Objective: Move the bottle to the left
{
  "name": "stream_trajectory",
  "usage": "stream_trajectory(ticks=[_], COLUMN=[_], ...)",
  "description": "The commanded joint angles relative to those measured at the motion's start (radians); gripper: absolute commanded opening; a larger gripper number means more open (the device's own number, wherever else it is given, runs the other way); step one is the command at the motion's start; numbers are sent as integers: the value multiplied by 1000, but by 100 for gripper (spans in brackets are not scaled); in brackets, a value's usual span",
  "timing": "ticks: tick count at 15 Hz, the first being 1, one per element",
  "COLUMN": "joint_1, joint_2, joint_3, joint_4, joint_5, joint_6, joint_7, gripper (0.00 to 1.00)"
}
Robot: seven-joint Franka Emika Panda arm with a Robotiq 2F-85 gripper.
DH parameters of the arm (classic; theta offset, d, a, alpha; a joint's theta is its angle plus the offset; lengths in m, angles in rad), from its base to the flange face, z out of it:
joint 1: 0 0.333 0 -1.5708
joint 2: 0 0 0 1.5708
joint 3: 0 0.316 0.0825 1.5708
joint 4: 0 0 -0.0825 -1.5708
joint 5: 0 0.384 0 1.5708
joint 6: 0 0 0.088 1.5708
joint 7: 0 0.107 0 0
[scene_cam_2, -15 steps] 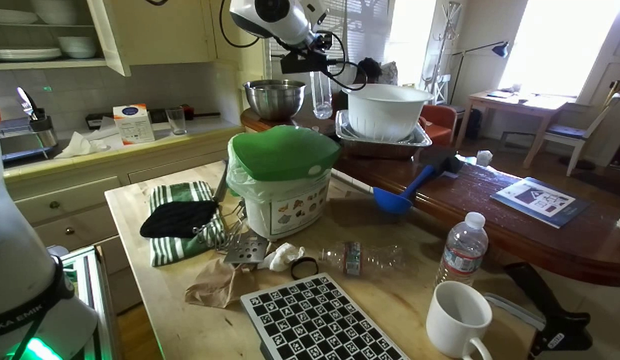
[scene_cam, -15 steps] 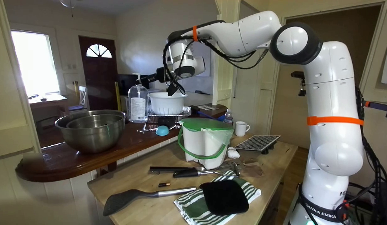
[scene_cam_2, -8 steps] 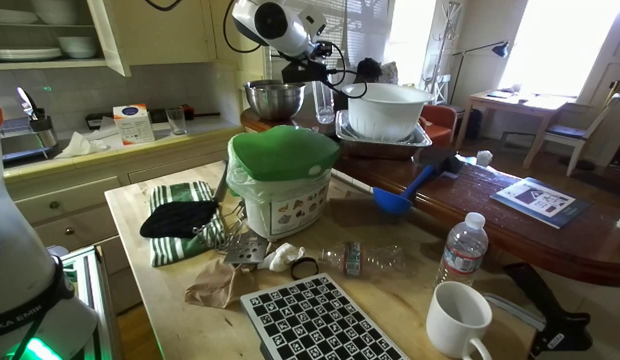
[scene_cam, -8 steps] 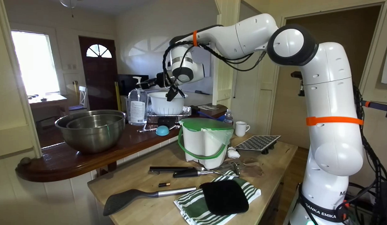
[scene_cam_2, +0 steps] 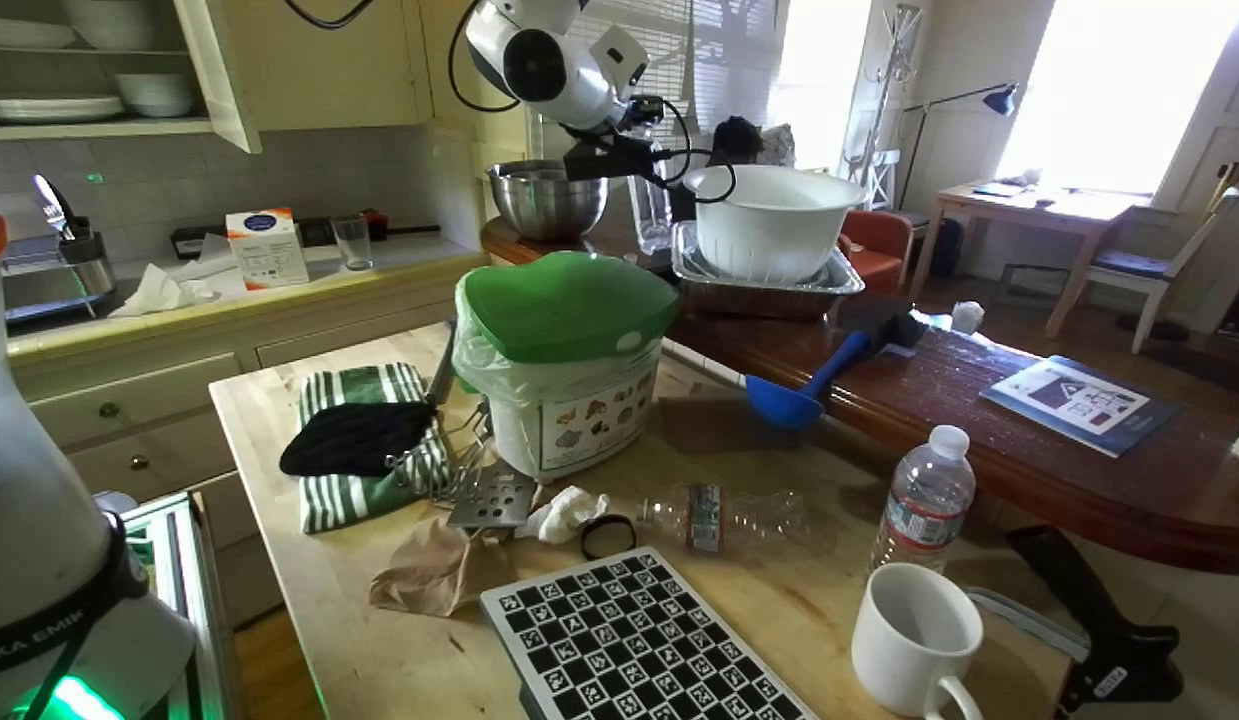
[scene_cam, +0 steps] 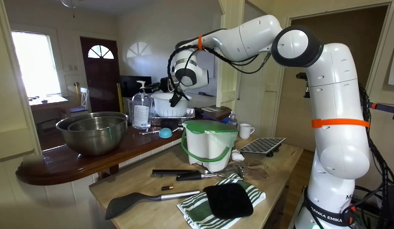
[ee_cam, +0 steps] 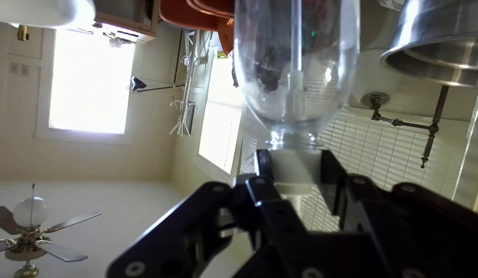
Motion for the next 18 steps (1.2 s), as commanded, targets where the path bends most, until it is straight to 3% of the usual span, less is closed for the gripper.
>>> stream_trajectory(ticks=[1,8,18], joint_1=[0,-6,-5], joint_2=[-11,-21,-28], joint_3=[-5,1,26], joint_4=[-28,-52,-67], joint_5=[57,46,-50], joint_6=[-7,-14,-8], joint_7=[-64,-24,184], gripper=[9,9,9])
